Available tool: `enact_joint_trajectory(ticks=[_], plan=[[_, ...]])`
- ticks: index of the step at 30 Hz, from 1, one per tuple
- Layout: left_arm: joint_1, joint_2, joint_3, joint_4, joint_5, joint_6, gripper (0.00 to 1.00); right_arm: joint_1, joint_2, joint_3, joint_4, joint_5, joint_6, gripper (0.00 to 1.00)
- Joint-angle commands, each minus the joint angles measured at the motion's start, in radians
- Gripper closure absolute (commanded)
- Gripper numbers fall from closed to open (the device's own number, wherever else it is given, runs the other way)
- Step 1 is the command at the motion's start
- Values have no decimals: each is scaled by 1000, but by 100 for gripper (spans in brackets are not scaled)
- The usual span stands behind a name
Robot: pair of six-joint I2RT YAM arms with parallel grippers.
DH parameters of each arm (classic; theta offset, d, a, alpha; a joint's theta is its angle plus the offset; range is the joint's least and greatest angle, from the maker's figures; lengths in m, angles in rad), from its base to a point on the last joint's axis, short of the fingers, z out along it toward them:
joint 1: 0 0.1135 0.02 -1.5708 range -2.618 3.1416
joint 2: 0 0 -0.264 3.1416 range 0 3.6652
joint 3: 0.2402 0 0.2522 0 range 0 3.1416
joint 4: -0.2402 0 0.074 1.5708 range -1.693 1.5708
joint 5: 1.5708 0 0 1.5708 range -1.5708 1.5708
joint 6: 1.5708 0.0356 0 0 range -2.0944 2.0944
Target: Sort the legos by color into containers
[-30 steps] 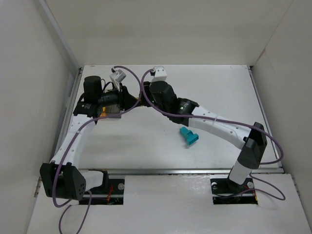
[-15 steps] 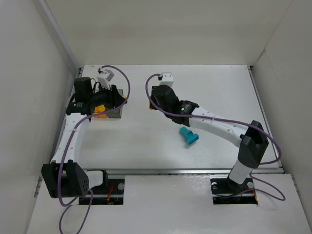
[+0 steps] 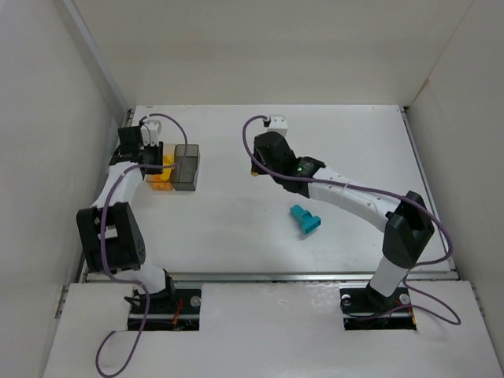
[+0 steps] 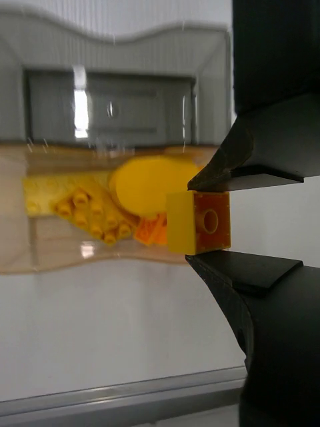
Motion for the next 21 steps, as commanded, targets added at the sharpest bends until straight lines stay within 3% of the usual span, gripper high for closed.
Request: enact_joint_trajectory(ticks=[1,2,3,8,11,16,21], plan=[[38,58,48,60,-137,64,92,6,31,68,80,-93,-72,100],[38,67,48,60,-124,64,86,6,58,111,80,-105,-95,100],[38,76,48,69,-80,75,74,15,69,129,80,-105,-95,100],[38,76,29,66,-6,75,39,15,89,168,80,-154,-104,100],[38,46,16,54,29,102,29,15,98,177,80,-190,-113,100],[38,-69,-6,31,144,180,24,15,89,186,80,-222,-133,100],[-38,-213,26,-154,463,413,27,15,69,240,89,-262,-83,100]])
